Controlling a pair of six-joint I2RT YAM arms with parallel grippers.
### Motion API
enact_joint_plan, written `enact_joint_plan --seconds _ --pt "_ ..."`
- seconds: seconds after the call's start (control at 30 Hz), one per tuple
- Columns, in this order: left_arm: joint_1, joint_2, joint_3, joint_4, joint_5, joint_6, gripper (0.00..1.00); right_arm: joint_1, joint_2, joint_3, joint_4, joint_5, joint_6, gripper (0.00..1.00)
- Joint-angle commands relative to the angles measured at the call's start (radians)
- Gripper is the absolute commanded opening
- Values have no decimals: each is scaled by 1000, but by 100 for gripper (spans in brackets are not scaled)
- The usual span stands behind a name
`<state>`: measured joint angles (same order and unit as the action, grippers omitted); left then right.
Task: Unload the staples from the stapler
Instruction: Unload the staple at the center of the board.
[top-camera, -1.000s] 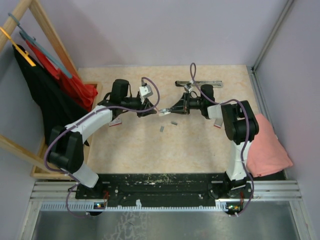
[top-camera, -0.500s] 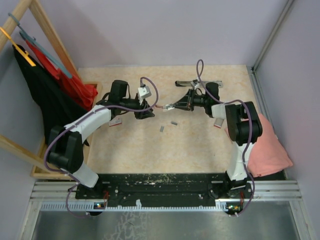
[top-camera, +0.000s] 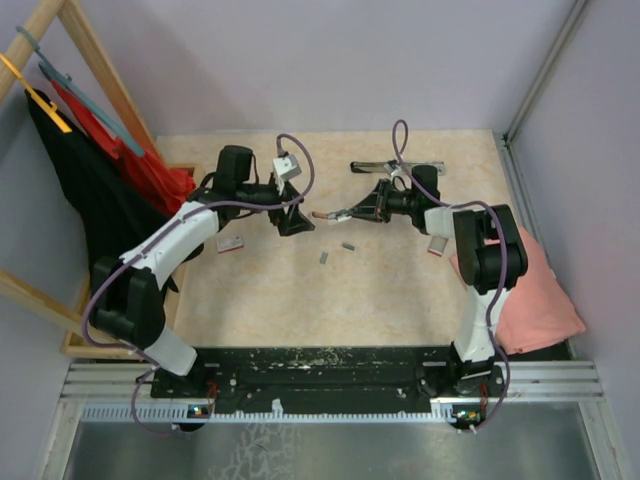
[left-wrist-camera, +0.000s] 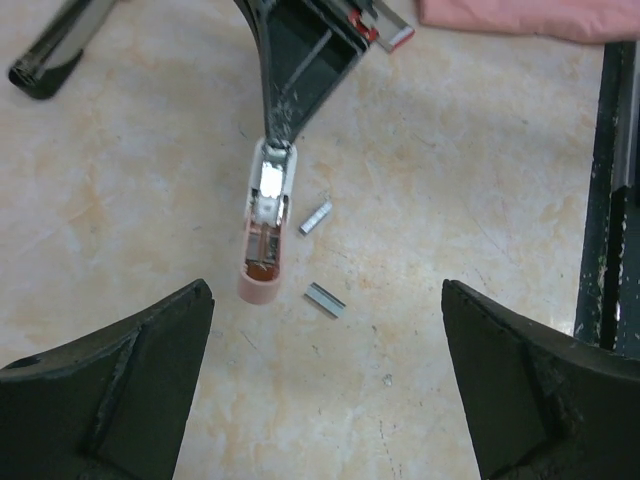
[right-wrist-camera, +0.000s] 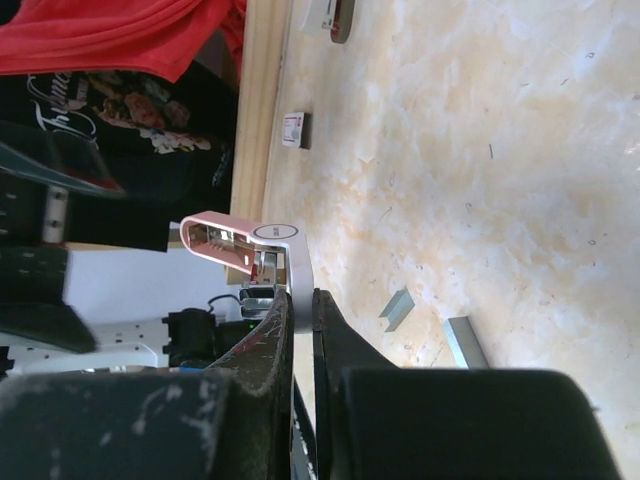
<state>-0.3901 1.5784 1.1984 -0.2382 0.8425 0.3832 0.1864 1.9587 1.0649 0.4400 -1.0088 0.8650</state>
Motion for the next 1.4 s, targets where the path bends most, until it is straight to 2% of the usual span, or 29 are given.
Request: enact_joint_plan --seconds 0.0,0.3,0.63,0.73,0.97,1.17,1.37 --pt "-1 45 152 -53 -32 -119 100 -3 -84 36 -20 6 -83 0" --pt "0 258 404 -216 -7 -225 100 14 -126 47 -53 1 -178 0" --pt "-2 379 461 -259 85 -261 100 45 -148 52 -45 -31 -215 0" --pt "-3 396 466 -260 126 -267 95 55 -156 53 -48 -32 -230 0" --pt "-3 424 458 -265 174 -264 78 62 -172 47 -17 -61 -223 0" --pt "-4 450 455 -277 204 -256 74 63 -188 40 10 -77 -215 0" --pt "-4 468 459 -280 234 -260 64 67 -194 38 16 -80 -215 0"
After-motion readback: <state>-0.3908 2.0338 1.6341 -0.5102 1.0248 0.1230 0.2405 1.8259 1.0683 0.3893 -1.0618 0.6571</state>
